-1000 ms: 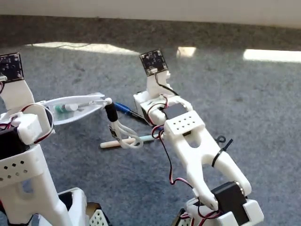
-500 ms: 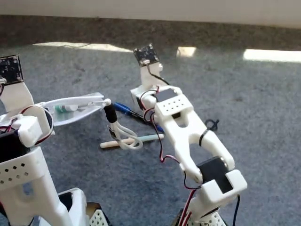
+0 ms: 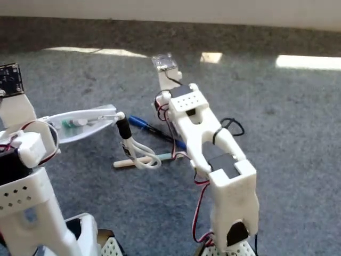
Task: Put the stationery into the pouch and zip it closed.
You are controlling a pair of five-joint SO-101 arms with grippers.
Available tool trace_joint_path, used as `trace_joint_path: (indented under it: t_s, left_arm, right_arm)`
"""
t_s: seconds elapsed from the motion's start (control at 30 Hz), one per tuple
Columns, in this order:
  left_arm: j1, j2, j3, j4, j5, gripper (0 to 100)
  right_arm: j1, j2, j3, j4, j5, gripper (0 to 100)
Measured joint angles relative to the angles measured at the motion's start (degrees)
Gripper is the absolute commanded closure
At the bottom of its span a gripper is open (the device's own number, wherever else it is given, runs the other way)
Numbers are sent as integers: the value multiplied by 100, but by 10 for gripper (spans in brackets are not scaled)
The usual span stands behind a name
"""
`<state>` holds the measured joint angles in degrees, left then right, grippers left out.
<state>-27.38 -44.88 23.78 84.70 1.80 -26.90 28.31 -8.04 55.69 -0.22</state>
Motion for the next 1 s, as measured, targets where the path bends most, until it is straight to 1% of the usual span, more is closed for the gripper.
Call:
trace_joint_path:
  t_s: [0.07,0.2,0.27,0.43,0.77,1.0]
  left_arm:
    - [-26,0,0,0,0,993]
    - [-26,0,0,0,0,993]
    - [-26,0,0,0,0,993]
    - [-26,0,0,0,0,993]
    - [-26,0,0,0,0,993]
    - [-26,0,0,0,0,993]
  right_arm:
    - [0,211,-211,167,0,852]
    - [9,545,-589,352,0,964]
    - [35,712,-747,369,0,996]
    - [35,879,-1046,536,9,994]
    - [0,932,-2048,1978,9,994]
    - [-396,932,-2734,2971,9,994]
